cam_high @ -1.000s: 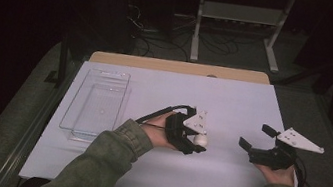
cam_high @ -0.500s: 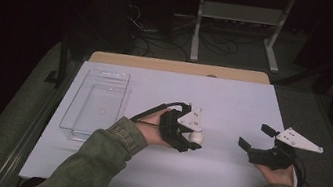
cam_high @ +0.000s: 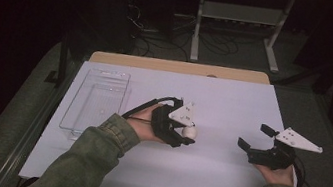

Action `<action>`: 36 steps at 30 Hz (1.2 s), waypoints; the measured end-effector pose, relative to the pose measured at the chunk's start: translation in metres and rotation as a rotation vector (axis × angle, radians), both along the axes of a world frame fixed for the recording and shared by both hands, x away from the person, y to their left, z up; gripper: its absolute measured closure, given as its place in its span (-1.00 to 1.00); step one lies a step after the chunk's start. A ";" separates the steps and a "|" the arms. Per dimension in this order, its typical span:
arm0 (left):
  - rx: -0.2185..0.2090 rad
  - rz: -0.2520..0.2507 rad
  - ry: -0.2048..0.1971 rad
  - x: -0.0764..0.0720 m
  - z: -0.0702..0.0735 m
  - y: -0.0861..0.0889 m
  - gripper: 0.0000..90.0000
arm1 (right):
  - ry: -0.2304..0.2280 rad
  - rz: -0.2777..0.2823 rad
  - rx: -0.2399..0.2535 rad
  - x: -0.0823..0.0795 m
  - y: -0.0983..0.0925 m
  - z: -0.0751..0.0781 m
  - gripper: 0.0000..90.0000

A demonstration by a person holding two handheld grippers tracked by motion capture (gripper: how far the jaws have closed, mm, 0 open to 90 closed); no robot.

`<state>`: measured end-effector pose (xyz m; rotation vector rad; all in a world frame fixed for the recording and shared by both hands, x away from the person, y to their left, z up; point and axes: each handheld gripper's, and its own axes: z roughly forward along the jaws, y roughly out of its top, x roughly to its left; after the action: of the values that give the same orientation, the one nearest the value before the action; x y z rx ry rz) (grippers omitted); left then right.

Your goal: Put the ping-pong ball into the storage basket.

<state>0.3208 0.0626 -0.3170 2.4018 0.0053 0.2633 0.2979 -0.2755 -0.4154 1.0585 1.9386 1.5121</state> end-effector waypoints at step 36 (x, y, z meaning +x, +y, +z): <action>0.002 0.053 -0.001 0.001 0.020 0.043 0.12 | 0.003 -0.002 -0.003 0.000 0.000 0.000 -1.00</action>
<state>0.3215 0.1055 -0.2975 2.4062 0.0684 0.2896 0.2975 -0.2758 -0.4152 1.0616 1.9410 1.5073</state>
